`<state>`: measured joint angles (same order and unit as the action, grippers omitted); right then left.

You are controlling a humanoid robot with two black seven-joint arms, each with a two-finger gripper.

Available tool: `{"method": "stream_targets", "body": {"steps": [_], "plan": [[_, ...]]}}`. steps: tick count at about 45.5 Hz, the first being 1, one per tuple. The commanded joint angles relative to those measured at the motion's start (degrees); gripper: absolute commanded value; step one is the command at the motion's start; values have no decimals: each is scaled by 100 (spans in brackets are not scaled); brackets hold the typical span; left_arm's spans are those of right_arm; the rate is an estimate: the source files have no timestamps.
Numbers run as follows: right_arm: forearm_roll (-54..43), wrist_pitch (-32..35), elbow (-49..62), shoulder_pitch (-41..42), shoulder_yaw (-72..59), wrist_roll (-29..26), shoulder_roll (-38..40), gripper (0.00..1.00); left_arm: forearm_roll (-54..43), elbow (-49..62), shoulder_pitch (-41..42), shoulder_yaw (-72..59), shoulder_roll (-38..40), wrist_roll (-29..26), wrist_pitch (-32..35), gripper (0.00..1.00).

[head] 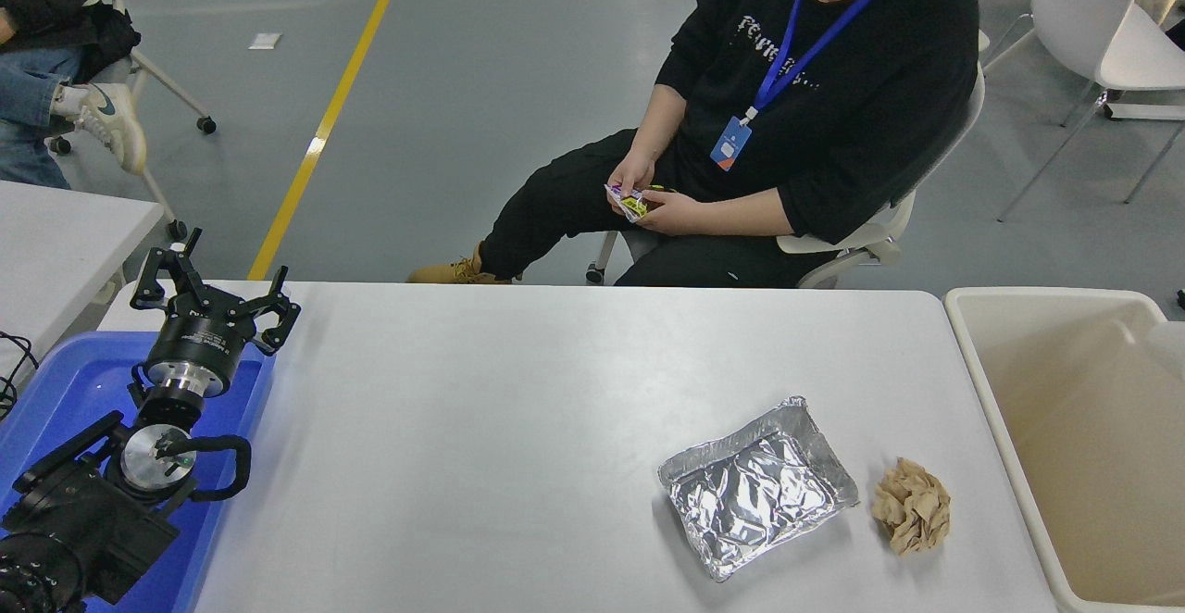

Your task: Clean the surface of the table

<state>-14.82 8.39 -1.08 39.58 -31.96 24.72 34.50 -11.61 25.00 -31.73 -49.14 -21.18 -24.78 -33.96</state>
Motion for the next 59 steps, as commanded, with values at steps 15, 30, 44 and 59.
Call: {"method": "stream_targets", "body": {"steps": [15, 30, 44, 59], "plan": [[-65, -470, 135, -232, -847, -942, -918, 0, 1, 5, 0, 1, 0, 0, 4, 100], [32, -470, 144, -276, -786, -1460, -1182, 0, 1, 5, 0, -8, 0, 0, -5, 100], [50, -479, 240, -276, -707, -1795, -1270, 0, 1, -4, 0, 1, 0, 0, 4, 100], [59, -945, 223, -267, -531, -1777, -1261, 60, 1, 5, 0, 1, 0, 0, -5, 100]]}}
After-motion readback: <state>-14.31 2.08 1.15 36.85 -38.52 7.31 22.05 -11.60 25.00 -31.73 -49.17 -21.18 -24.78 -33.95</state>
